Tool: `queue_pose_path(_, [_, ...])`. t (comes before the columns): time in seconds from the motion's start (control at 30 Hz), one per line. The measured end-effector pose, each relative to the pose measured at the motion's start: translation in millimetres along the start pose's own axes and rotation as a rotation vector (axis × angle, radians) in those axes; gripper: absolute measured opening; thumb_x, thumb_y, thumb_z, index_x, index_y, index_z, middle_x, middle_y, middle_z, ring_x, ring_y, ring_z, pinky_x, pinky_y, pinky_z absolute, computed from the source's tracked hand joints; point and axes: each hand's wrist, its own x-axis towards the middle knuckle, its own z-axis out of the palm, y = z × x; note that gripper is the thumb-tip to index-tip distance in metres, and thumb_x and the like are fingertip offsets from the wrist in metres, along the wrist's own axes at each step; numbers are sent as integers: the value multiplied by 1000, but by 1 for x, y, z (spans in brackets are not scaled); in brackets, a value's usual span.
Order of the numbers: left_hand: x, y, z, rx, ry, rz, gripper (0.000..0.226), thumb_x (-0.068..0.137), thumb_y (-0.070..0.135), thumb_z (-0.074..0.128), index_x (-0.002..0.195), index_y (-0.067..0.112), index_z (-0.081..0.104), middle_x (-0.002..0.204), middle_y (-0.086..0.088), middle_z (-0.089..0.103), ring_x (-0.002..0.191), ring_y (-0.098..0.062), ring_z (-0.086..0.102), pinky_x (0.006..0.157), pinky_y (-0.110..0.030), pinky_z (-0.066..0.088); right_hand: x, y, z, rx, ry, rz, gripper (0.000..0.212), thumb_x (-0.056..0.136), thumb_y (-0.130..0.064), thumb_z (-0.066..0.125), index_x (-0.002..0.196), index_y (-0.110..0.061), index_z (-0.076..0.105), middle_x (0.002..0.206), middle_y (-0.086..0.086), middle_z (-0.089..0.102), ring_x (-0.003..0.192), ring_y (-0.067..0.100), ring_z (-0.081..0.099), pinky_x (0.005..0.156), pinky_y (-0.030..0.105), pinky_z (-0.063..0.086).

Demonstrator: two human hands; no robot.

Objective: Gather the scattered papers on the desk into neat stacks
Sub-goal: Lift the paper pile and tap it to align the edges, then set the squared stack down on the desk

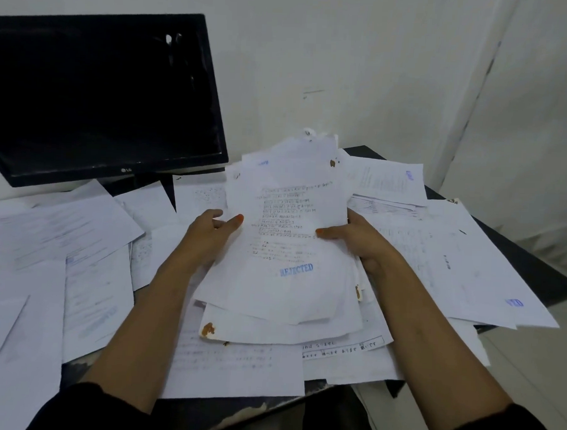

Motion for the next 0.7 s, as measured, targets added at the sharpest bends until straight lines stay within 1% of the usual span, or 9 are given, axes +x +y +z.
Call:
queue_pose_path(0.13, [-6, -2, -9, -202, -8, -42, 76, 84, 52, 68, 144, 15, 40, 127, -9, 59, 108, -19, 61, 94, -35, 48, -3, -1, 1, 69, -34, -20, 50, 80, -1, 71, 127, -12, 59, 118, 6, 69, 104, 27, 69, 88, 44, 56])
queue_pose_path(0.23, [-15, -2, -9, -338, -84, -11, 49, 88, 35, 70, 127, 10, 56, 116, -8, 67, 87, -12, 71, 73, -24, 56, -5, -3, 3, 88, -66, -25, 48, 82, -3, 71, 128, -13, 58, 118, 5, 70, 104, 27, 69, 85, 43, 57])
queue_pose_path(0.27, [-16, -5, -7, -415, -103, 2, 43, 88, 27, 71, 124, 8, 58, 115, -9, 69, 87, -14, 72, 73, -27, 58, -6, -3, 3, 93, -76, -24, 48, 82, -4, 70, 128, -13, 58, 119, 5, 69, 104, 28, 68, 87, 44, 56])
queue_pose_path(0.33, [-18, -10, -6, -502, -98, 7, 44, 86, 18, 73, 125, 10, 54, 117, -10, 69, 95, -24, 72, 80, -40, 59, -7, -3, 5, 76, -84, -23, 48, 83, -6, 70, 129, -13, 57, 119, 5, 69, 105, 27, 68, 90, 45, 55])
queue_pose_path(0.37, [-21, -10, -7, -521, -98, 11, 44, 87, 16, 73, 125, 12, 51, 116, -9, 69, 96, -27, 71, 78, -41, 60, -7, -3, 6, 54, -84, -18, 47, 84, -7, 70, 129, -14, 57, 119, 4, 69, 105, 26, 68, 91, 45, 55])
queue_pose_path(0.5, [-22, -9, -5, -472, -131, 35, 44, 90, 13, 68, 124, 19, 42, 108, -4, 63, 84, -22, 69, 52, -24, 55, -8, -1, 15, -54, -88, 14, 40, 87, -14, 69, 126, -16, 60, 121, 1, 69, 105, 21, 68, 92, 38, 54])
queue_pose_path(0.6, [-19, -12, -3, -481, -129, 40, 44, 89, 7, 68, 124, 17, 43, 110, -5, 62, 84, -19, 67, 51, -22, 54, -5, -1, 17, -170, -21, -8, 33, 88, -17, 69, 120, -17, 63, 124, 1, 66, 103, 15, 67, 86, 27, 54])
queue_pose_path(0.63, [-20, -14, -5, -498, -117, 42, 45, 88, 6, 68, 125, 16, 44, 112, -5, 62, 85, -18, 68, 52, -21, 54, -4, -1, 19, -238, 18, -19, 36, 86, -24, 72, 120, -19, 63, 127, 2, 64, 107, 13, 64, 87, 27, 53])
queue_pose_path(0.7, [-19, -15, -10, -569, -101, 69, 44, 89, 4, 66, 128, 12, 49, 113, -2, 66, 84, -16, 71, 57, -22, 56, 1, -2, 21, -527, 143, -38, 58, 77, -49, 75, 127, -24, 59, 133, 1, 50, 123, 18, 49, 101, 36, 44])
